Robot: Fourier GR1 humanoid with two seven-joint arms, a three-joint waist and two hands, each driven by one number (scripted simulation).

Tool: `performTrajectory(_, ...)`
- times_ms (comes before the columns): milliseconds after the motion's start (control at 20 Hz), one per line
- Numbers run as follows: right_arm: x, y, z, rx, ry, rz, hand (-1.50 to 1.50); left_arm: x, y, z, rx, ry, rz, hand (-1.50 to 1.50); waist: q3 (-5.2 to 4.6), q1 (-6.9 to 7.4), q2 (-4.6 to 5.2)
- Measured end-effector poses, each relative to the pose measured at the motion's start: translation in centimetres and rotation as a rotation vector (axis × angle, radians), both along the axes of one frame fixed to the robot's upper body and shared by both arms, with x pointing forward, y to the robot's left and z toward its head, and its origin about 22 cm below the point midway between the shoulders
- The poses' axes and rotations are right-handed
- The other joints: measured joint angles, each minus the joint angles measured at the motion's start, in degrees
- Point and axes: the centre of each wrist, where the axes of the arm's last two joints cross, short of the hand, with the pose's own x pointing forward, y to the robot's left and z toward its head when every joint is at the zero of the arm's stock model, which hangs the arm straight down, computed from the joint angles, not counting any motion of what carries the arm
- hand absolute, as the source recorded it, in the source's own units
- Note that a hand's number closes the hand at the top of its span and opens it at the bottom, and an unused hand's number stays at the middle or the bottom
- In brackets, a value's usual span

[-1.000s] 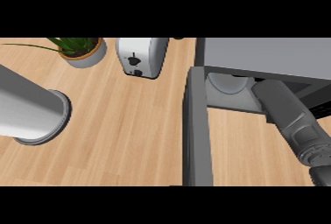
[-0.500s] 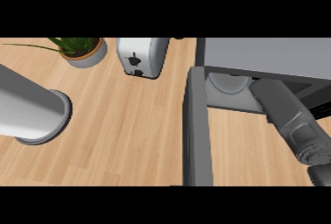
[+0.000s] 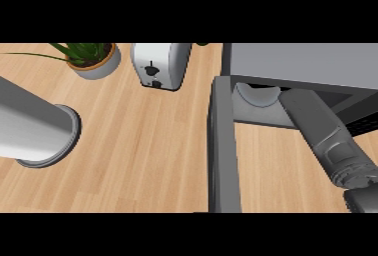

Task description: Pick up the milk, place it into the microwave and close the microwave

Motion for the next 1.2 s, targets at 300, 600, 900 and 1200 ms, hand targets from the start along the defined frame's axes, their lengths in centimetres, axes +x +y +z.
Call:
performTrajectory(300,-0.3,0.5,-0.6,0.159,0.035,0.103,-1.5,0.8,-1.2,-0.4,-0.002,-0.006,-0.081,-1.5,-0.21,-1.33,-0.68)
performTrajectory(600,-1.2,0.4,-2.4,0.332,0.066,0.184,-1.5,1.7,-2.3,-0.7,-0.016,-0.003,-0.131,-1.5,-0.34,-2.88,-1.48)
performTrajectory(900,-2.8,0.3,-5.2,0.489,0.131,0.267,-1.5,2.4,-4.6,-0.9,-0.029,0.021,-0.186,1.5,-0.44,-4.63,-2.45)
performTrajectory(1200,-4.9,0.3,-8.3,0.632,0.175,0.356,-1.5,3.0,-6.5,-0.9,-0.036,0.054,-0.239,1.5,-0.52,-5.93,-3.13)
